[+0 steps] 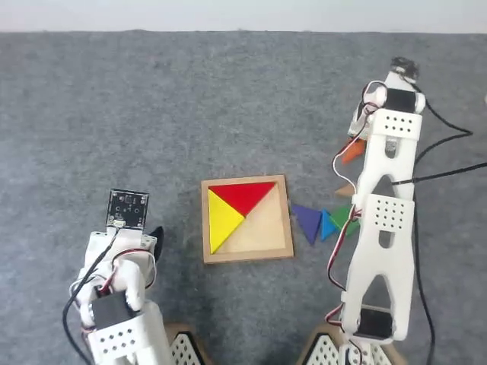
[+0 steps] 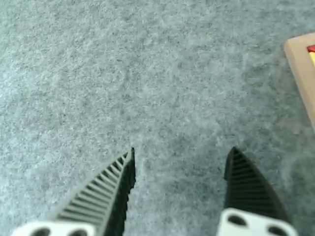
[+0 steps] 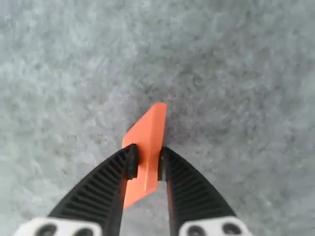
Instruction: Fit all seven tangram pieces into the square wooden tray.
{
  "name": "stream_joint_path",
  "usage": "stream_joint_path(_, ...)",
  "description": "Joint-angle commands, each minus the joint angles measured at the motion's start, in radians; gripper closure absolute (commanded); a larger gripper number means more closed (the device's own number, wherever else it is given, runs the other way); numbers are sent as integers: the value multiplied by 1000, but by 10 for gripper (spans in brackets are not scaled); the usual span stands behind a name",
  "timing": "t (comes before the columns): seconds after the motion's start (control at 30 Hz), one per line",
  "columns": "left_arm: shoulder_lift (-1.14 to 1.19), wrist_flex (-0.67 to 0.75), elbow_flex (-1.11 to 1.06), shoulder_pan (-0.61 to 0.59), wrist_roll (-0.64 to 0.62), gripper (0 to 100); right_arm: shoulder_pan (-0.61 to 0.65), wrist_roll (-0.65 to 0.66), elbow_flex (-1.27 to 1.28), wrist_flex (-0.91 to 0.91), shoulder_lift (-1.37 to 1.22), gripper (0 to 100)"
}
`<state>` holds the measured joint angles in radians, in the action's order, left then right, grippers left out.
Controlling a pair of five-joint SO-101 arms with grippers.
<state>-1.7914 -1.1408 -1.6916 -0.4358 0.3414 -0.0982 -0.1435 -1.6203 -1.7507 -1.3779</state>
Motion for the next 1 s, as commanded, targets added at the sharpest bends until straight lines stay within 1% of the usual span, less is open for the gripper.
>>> stream_joint_path(0.0, 3, 3, 7, 0, 11, 719, -28, 209, 219, -53, 94, 991)
stream_joint_path(0.1, 3, 3, 7, 0, 11, 719, -58, 315, 489, -50, 214, 991)
stream_joint_path(0.2, 3, 3, 7, 0, 11, 719, -105, 376, 663, -44, 344, 990)
stream_joint_path(0.3, 3, 3, 7, 0, 11, 719, -143, 430, 713, -44, 420, 988)
stream_joint_path(0.4, 3, 3, 7, 0, 11, 719, -174, 456, 713, -36, 432, 980)
stream_joint_path(0.47, 3, 3, 7, 0, 11, 719, -183, 456, 715, -28, 429, 937)
stream_joint_path(0.57, 3, 3, 7, 0, 11, 719, -179, 462, 715, -36, 423, 824)
stream_joint_path(0.67, 3, 3, 7, 0, 11, 719, -153, 525, 706, -42, 441, 701)
stream_joint_path(0.73, 3, 3, 7, 0, 11, 719, -131, 502, 695, -41, 475, 643)
stream_joint_path(0.77, 3, 3, 7, 0, 11, 719, -117, 491, 683, -41, 501, 630)
stream_joint_path(0.87, 3, 3, 7, 0, 11, 719, -76, 473, 658, -45, 608, 658)
stream_joint_path(0.97, 3, 3, 7, 0, 11, 719, -2, 497, 752, -47, 708, 764)
